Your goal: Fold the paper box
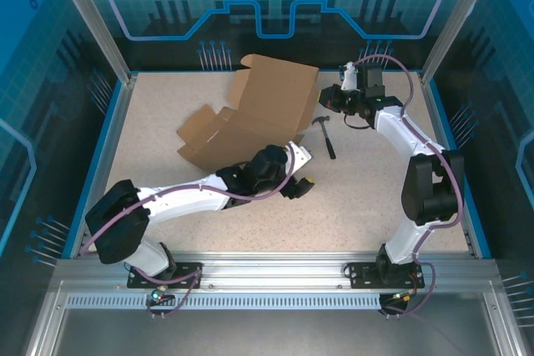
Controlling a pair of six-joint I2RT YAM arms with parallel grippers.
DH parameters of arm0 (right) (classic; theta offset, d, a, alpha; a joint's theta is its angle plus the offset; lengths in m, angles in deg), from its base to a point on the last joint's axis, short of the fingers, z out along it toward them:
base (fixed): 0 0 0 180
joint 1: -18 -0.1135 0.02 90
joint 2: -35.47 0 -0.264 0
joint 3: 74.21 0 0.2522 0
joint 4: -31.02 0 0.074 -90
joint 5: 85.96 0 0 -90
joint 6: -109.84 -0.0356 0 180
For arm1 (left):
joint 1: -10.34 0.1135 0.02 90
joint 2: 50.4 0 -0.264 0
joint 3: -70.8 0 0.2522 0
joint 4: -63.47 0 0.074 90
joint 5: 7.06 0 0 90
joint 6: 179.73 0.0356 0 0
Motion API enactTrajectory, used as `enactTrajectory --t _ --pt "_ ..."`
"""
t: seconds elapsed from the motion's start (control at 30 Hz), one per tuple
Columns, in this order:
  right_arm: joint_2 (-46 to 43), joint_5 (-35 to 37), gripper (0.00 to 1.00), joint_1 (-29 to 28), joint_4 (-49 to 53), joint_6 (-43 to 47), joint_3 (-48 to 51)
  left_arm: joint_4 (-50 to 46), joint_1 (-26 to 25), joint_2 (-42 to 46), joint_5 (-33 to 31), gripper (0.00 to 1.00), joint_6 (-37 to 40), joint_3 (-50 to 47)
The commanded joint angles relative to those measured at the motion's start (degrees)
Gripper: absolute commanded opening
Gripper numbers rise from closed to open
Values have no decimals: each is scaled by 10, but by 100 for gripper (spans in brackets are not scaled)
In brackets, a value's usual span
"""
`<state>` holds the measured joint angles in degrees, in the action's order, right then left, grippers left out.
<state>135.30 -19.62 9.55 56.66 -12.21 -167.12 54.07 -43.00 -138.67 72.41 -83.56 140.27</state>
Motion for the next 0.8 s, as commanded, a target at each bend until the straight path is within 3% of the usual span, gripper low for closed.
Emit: enactTrajectory --t 0.0,0.23,0.6,0.77 --pt "-10 -12 0 3 8 1 4 -47 -15 -28 -83 81 2 39" --pt "-5 -8 0 3 13 7 0 -61 -18 -43 -185 67 -3 54" --pt "19 -8 0 2 17 5 -19 -82 -18 -43 -189 29 -3 56" --pt "27 -15 0 0 21 7 -39 -109 -11 -41 -184 5 -12 76"
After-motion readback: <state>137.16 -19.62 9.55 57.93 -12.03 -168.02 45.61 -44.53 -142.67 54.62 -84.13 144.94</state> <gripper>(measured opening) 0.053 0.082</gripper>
